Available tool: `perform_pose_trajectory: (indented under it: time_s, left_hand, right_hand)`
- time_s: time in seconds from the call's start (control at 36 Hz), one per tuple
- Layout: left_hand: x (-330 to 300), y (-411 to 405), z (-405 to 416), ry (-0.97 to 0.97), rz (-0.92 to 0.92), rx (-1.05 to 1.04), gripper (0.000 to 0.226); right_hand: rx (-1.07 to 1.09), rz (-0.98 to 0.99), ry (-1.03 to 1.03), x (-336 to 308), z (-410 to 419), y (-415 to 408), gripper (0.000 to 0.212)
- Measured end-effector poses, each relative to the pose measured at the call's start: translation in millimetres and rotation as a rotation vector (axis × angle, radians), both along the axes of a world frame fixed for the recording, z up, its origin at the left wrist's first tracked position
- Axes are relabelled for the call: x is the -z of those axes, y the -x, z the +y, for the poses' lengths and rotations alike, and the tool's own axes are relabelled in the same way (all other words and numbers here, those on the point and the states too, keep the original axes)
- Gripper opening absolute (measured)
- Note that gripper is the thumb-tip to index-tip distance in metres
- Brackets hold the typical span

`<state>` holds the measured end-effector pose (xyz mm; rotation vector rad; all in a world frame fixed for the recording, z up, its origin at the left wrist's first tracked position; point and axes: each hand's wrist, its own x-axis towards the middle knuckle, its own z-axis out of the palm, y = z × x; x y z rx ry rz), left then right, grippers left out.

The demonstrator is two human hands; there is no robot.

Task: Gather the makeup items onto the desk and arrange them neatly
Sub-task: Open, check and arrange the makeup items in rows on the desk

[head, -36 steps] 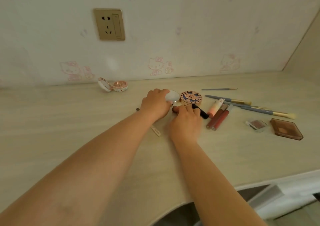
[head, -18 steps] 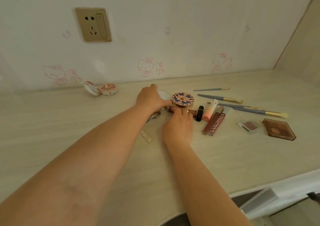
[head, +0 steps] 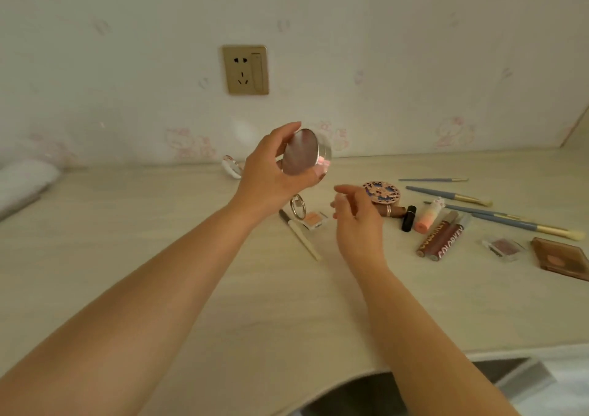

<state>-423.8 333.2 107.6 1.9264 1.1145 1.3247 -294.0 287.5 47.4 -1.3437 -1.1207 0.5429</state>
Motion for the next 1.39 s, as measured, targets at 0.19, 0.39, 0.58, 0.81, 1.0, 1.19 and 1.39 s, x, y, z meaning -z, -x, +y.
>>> perform_pose_trajectory:
  time_s: [0.19,0.39,0.58,0.81,1.0,1.19,1.39]
  left_hand:
    - [24,45,-35,0.022,-0.022,0.008,0.065]
    - [43,70,-50,-0.016,-0.063,-0.038,0.061]
    - [74,82,-46,-0.112,0.163,-0.107,0.066]
    - [85,80,-37,-0.020,0.169,-0.137,0.067]
    - [85,80,-39,-0.006,0.175,-0.090,0.067]
    - [86,80,-38,-0.021,0.182,-0.057,0.072]
    - [84,79,-39,-0.021,0.207,-0.076,0.071]
  right_hand:
    - [-0.646,0.522,0.274,-24,-4,46,0.058]
    - [-0.897,0.603,0.385,-19,1,80,0.065]
    - [-0.945,0.883,0.377,3,1,99,0.045]
    - [-0.939,0.824,0.348,11,5,102,0.038]
    - [-0.884,0.871,0.337,9,2,101,0.044]
    - [-0.926,0.982,0.355,10,2,98,0.049]
    - [-0.900,0.996,0.383,9,2,98,0.046]
